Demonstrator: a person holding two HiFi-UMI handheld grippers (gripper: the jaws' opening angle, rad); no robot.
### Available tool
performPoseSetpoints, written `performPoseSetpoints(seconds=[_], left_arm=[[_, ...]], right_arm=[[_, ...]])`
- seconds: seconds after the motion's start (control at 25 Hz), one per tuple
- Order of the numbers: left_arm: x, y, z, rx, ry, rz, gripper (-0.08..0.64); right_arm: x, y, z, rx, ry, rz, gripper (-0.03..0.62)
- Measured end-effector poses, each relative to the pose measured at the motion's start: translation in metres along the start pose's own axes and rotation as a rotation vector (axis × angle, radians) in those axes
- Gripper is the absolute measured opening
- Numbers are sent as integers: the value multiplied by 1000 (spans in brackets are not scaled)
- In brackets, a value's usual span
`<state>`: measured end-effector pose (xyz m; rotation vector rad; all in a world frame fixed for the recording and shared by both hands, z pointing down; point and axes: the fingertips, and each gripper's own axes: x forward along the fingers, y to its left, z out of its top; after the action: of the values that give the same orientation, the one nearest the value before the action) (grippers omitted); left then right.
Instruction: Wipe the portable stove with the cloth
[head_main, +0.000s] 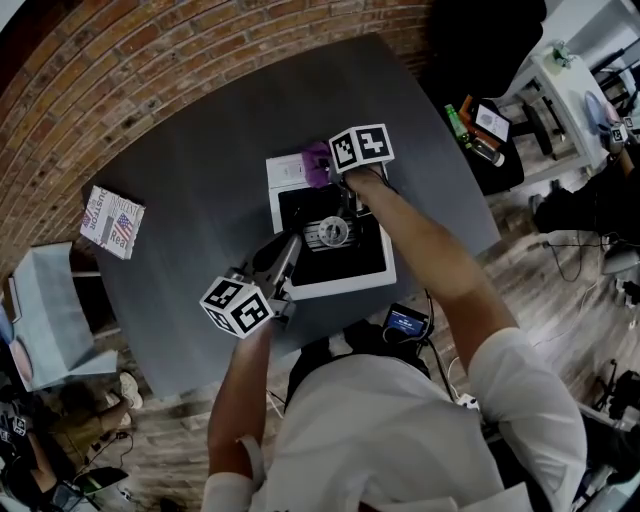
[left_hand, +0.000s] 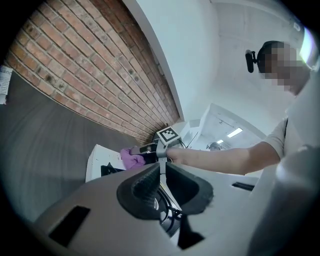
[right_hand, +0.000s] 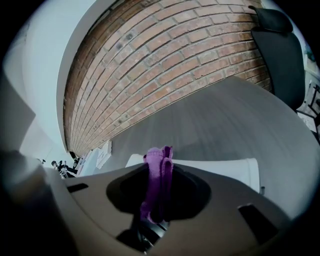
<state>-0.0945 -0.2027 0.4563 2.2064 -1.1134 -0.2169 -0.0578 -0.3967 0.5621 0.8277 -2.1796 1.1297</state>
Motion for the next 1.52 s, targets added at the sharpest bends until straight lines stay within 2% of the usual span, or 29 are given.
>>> performPoseSetpoints(seconds=[0.16, 0.44, 0.8, 1.52], left_arm=[[6, -5, 0, 3, 4, -7, 43], [10, -8, 1, 4, 5, -2, 43], [11, -8, 3, 4, 4, 5, 43], [16, -18, 1, 9, 15, -21, 43]], right_arm=[[-9, -7, 3, -54, 15, -35, 100], [-7, -10, 3, -36, 66, -53, 100], [-20, -29, 4, -108, 133, -123, 100], [-60, -82, 3, -174, 145, -263, 100]])
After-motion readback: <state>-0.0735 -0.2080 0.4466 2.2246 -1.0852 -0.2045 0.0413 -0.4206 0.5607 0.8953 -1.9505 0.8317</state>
